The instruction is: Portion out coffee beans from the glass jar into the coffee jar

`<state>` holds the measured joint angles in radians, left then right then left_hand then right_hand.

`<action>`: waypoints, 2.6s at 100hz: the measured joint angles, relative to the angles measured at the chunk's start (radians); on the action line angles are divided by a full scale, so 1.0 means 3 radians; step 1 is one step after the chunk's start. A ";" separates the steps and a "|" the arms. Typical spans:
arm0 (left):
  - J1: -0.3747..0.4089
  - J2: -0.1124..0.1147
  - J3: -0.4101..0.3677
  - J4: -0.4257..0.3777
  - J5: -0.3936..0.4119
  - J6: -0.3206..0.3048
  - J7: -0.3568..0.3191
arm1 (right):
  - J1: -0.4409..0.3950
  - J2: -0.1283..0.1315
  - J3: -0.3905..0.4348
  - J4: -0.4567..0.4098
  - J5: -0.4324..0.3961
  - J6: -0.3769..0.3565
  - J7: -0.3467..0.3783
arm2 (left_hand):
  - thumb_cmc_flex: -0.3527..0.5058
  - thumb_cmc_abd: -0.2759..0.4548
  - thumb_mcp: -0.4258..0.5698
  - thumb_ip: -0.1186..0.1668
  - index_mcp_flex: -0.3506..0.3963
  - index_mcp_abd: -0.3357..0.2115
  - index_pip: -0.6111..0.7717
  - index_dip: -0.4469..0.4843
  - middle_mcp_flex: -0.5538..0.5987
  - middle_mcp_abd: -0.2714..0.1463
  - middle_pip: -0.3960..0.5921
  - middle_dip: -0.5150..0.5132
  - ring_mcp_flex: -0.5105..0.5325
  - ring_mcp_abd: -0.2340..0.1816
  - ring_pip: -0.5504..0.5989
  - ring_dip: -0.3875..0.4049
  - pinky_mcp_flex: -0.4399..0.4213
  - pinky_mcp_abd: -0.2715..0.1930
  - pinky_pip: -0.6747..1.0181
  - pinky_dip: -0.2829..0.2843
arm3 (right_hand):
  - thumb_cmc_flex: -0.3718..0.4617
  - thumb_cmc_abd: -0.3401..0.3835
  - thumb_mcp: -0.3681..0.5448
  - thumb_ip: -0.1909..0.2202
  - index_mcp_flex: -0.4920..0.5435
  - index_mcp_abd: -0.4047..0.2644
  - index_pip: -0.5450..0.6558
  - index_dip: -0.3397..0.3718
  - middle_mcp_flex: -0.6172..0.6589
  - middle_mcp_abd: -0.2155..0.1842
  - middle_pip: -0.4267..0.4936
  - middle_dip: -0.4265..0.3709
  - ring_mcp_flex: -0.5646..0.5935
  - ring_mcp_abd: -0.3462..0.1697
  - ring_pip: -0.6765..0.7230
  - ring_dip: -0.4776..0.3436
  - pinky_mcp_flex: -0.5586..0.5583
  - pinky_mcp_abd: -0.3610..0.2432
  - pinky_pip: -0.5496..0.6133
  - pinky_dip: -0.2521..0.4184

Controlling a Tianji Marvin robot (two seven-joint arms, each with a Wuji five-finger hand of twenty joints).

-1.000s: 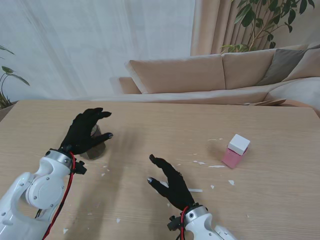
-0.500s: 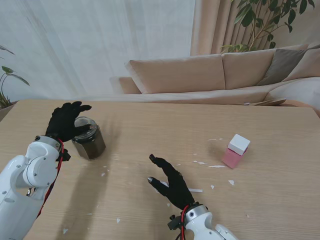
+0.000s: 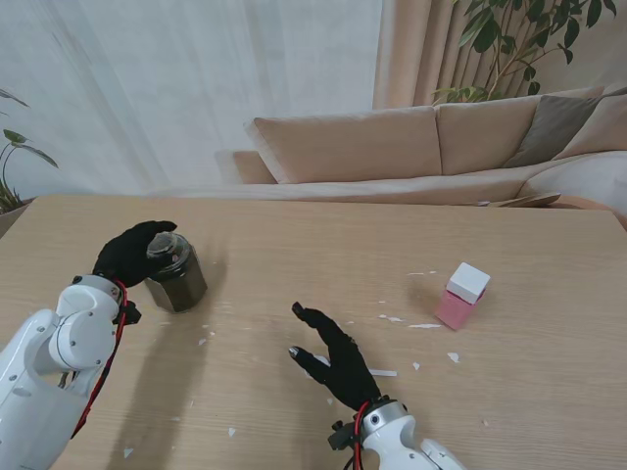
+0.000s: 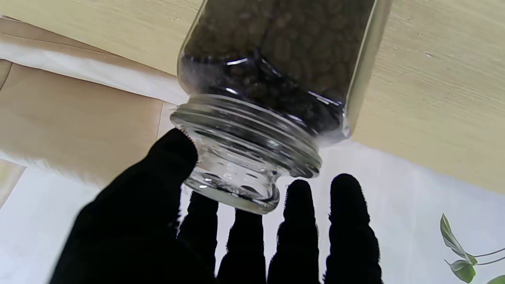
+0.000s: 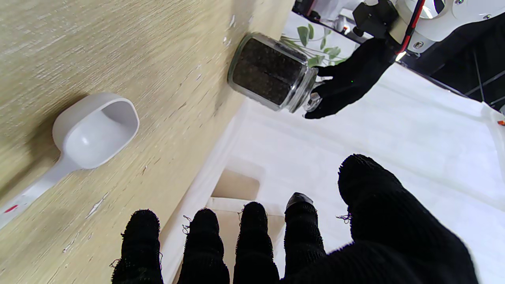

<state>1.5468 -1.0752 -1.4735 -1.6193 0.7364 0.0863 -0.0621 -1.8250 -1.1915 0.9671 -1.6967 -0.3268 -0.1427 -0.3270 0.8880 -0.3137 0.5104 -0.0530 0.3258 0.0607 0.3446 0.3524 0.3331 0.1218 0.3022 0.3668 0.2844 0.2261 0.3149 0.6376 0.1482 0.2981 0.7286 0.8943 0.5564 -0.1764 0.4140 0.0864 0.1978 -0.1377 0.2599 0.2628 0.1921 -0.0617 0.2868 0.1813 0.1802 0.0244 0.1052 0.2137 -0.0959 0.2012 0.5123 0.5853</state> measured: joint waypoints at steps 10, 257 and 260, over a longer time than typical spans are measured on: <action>-0.0001 0.0003 0.0015 0.0000 0.0031 -0.0015 0.0012 | 0.0000 0.0000 0.0000 0.0001 0.0000 -0.0001 -0.0005 | 0.0158 -0.0002 0.0049 0.0000 0.0026 0.0070 0.0027 0.0000 0.0001 0.0074 0.0013 0.0000 0.0033 0.0024 0.0223 0.0001 -0.0019 0.0000 0.0492 -0.0265 | 0.0000 0.0000 0.0000 0.0000 0.0000 0.0000 0.0012 0.0000 0.0000 0.0000 0.0000 0.0000 0.0000 0.0000 0.0000 0.0000 0.0001 0.0000 0.0000 0.0000; -0.0377 0.0034 0.1183 -0.0424 -0.0198 0.0245 -0.0517 | -0.0058 -0.0007 0.0036 -0.0039 -0.0015 -0.0033 -0.0071 | 0.0117 -0.0136 0.0041 -0.0002 0.0034 0.0060 0.0157 0.0061 0.0011 -0.0036 0.0155 0.0123 -0.0210 0.0023 0.0231 -0.0027 -0.0337 -0.0087 0.0432 -0.0423 | 0.0000 0.0000 0.0000 0.0000 0.0000 0.0000 0.0040 0.0000 0.0000 0.0000 0.0007 0.0014 0.0000 0.0000 0.0000 0.0000 0.0005 0.0000 0.0000 0.0005; -0.0380 0.0036 0.1174 -0.0428 -0.0181 0.0234 -0.0554 | -0.0058 -0.0007 0.0036 -0.0040 -0.0015 -0.0032 -0.0071 | 0.0102 -0.0136 0.0049 -0.0002 0.0029 0.0052 0.0157 0.0061 0.0001 -0.0040 0.0155 0.0123 -0.0223 0.0008 0.0213 -0.0034 -0.0370 -0.0089 0.0394 -0.0423 | 0.0000 0.0000 0.0000 0.0000 0.0000 0.0000 0.0040 0.0000 0.0000 0.0000 0.0007 0.0014 0.0000 0.0000 0.0000 0.0000 0.0005 0.0000 0.0000 0.0005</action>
<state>1.4328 -1.0643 -1.1212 -1.7476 0.6820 0.1564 -0.2283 -1.8423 -1.1936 0.9779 -1.7086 -0.3313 -0.1524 -0.3483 0.9187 -0.3544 0.5250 -0.0537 0.3345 0.0763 0.3916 0.3707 0.3334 0.1097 0.3488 0.4036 0.2175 0.2286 0.3788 0.6275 0.0372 0.2714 0.8468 0.7675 0.5564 -0.1764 0.4141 0.0864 0.1978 -0.1377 0.2719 0.2628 0.1921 -0.0617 0.2887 0.1856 0.1802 0.0244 0.1052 0.2136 -0.0944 0.2012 0.5123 0.5869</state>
